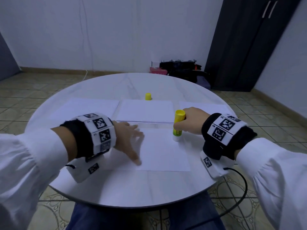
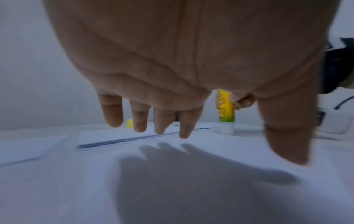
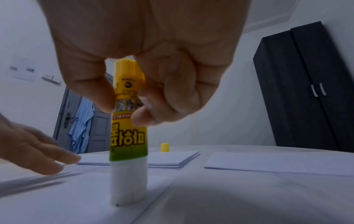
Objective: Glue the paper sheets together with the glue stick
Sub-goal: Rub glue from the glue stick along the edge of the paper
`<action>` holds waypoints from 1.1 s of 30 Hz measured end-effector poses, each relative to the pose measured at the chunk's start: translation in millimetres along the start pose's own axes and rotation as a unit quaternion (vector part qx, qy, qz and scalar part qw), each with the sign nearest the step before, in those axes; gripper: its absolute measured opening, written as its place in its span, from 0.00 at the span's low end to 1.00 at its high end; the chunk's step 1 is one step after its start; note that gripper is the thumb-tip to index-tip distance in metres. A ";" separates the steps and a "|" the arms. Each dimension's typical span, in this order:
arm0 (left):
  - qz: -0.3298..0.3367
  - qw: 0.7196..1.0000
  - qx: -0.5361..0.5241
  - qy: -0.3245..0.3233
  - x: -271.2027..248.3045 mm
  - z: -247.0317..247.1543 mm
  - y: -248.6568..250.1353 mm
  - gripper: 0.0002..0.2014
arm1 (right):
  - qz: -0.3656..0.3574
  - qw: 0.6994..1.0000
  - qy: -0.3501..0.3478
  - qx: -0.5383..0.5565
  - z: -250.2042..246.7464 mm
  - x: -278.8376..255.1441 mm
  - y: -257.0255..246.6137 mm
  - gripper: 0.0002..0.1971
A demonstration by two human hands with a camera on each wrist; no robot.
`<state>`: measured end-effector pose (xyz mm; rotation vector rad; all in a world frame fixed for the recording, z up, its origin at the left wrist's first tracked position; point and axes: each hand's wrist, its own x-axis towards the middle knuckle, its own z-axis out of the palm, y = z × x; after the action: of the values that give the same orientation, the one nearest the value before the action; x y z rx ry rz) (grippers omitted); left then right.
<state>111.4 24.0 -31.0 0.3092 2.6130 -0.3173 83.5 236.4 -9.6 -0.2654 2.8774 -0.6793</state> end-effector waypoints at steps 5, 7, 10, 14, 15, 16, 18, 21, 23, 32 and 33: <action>0.065 0.995 -0.010 0.071 17.5 -11.5 55.9 0.29 | -0.003 1.000 0.000 0.008 -1.9 -1.4 -2.0 0.09; 0.054 0.995 0.021 0.077 22.1 -15.4 65.4 0.26 | -0.011 1.000 -0.002 0.004 -2.3 -2.0 -2.1 0.10; 0.029 0.996 0.056 0.062 22.7 -18.8 68.4 0.26 | -0.018 1.000 -0.002 -0.005 -3.0 -4.6 -1.5 0.15; 0.026 0.997 0.054 0.054 21.5 -19.0 68.6 0.27 | -0.037 0.999 -0.023 -0.011 -1.9 -12.9 0.6 0.10; 0.025 0.997 0.053 0.052 21.7 -19.4 68.6 0.27 | -0.044 0.999 -0.024 -0.012 -0.9 -15.8 1.7 0.10; 0.024 0.997 0.051 0.051 22.2 -19.4 68.4 0.28 | -0.051 0.998 -0.024 -0.014 0.1 -18.9 2.9 0.11; 0.023 0.997 0.051 0.053 22.2 -19.8 68.6 0.28 | -0.062 0.997 -0.031 -0.016 1.7 -26.1 5.2 0.14; 0.024 0.996 0.061 0.053 22.4 -19.4 69.1 0.28 | -0.081 0.995 -0.052 -0.015 3.7 -37.2 8.6 0.14; 0.022 0.996 0.064 0.051 22.9 -19.1 69.3 0.28 | -0.092 0.994 -0.058 -0.016 5.1 -43.6 10.8 0.12; 0.013 0.997 0.051 0.051 25.8 -15.2 66.7 0.28 | -0.098 0.991 -0.076 0.046 -1.6 -62.8 16.6 0.06; 0.012 0.997 0.045 0.054 26.4 -14.8 66.1 0.28 | -0.091 0.991 -0.055 0.084 -5.6 -61.8 19.5 0.06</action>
<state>100.4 94.9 -42.4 0.3983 2.7042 -0.4220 139.6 269.0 -5.8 -0.5293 2.6939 -0.9031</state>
